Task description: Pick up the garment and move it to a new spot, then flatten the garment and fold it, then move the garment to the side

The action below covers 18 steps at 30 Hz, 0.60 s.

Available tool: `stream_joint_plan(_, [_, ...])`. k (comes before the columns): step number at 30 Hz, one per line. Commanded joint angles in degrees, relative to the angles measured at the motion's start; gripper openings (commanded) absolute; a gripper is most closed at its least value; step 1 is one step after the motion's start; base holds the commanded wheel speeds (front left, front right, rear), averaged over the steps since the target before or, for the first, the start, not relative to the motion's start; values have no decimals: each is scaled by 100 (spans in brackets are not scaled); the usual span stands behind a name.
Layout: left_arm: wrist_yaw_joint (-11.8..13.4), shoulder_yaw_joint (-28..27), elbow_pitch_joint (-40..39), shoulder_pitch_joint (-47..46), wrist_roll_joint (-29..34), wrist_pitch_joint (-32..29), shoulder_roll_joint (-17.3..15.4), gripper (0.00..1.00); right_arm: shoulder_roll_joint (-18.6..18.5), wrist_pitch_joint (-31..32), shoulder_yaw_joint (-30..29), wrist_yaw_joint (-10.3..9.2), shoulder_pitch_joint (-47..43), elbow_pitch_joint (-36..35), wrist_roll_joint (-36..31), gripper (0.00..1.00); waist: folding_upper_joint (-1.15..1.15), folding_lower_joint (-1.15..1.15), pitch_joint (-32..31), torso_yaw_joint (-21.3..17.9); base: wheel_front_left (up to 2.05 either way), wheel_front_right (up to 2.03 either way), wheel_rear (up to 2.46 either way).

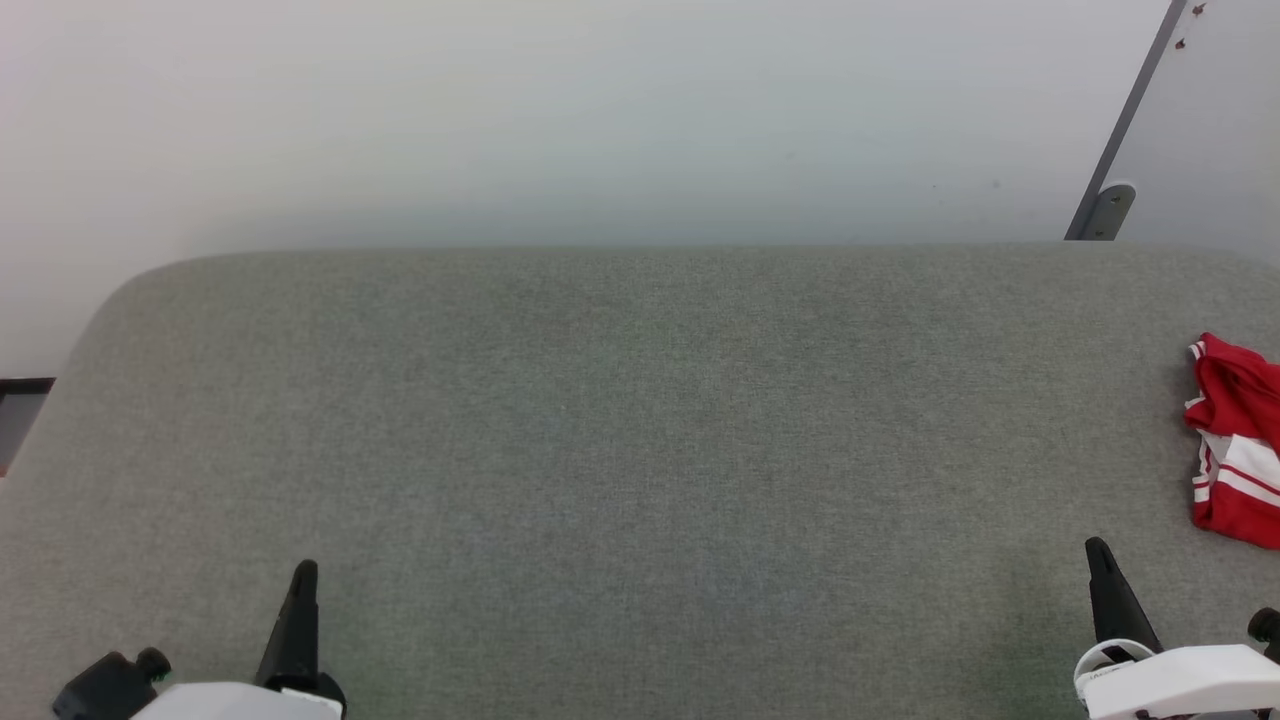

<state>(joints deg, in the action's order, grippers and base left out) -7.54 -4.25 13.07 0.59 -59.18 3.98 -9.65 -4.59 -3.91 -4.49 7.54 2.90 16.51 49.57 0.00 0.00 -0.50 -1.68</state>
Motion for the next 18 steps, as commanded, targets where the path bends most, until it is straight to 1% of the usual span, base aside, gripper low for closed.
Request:
stream_joint_plan(1, [4, -45, -49, -135, -181, -48, -12, 0, 0, 50, -30, -4, 136, -89, 220, 0, 0, 0, 2, 4, 0, 0, 0])
stream_joint_plan(12, [5, -84, -23, -245, -779, -240, 120, 0, 33, 240, -64, -5, 182, -125, 993, 0, 0, 0, 11, 27, 0, 0, 0])
stream_joint_plan(17, [5, -97, -15, -285, -974, -300, 164, 0, 46, 304, -77, -5, 200, -136, 1244, 0, 0, 0, 14, 36, 0, 0, 0])
stream_joint_plan(18, [5, -103, -10, -307, -1075, -338, 184, 0, 51, 338, -83, -5, 202, -143, 1380, 0, 0, 0, 16, 40, 0, 0, 0])
